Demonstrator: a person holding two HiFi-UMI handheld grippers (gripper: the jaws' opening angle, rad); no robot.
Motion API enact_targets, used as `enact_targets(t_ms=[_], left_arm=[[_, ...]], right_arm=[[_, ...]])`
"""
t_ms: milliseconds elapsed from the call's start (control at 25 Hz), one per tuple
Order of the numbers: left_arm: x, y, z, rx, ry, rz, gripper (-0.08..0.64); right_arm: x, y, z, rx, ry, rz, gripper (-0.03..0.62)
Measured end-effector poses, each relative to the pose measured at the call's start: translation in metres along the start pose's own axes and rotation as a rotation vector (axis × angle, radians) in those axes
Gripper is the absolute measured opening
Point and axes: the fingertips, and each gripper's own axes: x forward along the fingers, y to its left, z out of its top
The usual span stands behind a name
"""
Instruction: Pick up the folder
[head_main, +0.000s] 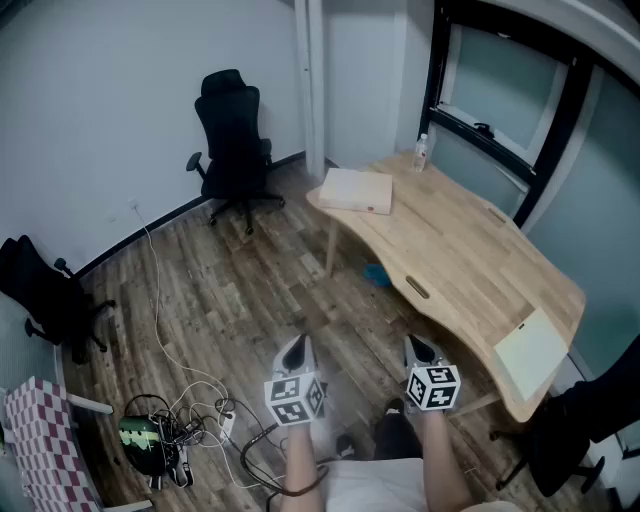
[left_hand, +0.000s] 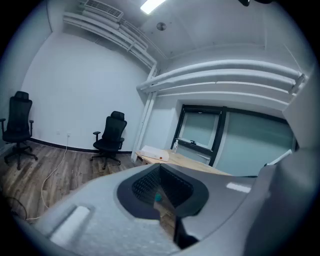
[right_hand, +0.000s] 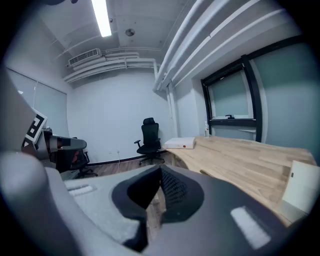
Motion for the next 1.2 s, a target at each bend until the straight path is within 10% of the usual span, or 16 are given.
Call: enact_targets(t_ms=[1200], left_arm=[[0.198, 0.059, 0.063, 0.172, 0.106, -0.023, 0.006]], right_arm=[[0.205, -0.051, 0.121, 0.071, -0.096, 0.062, 0.002]])
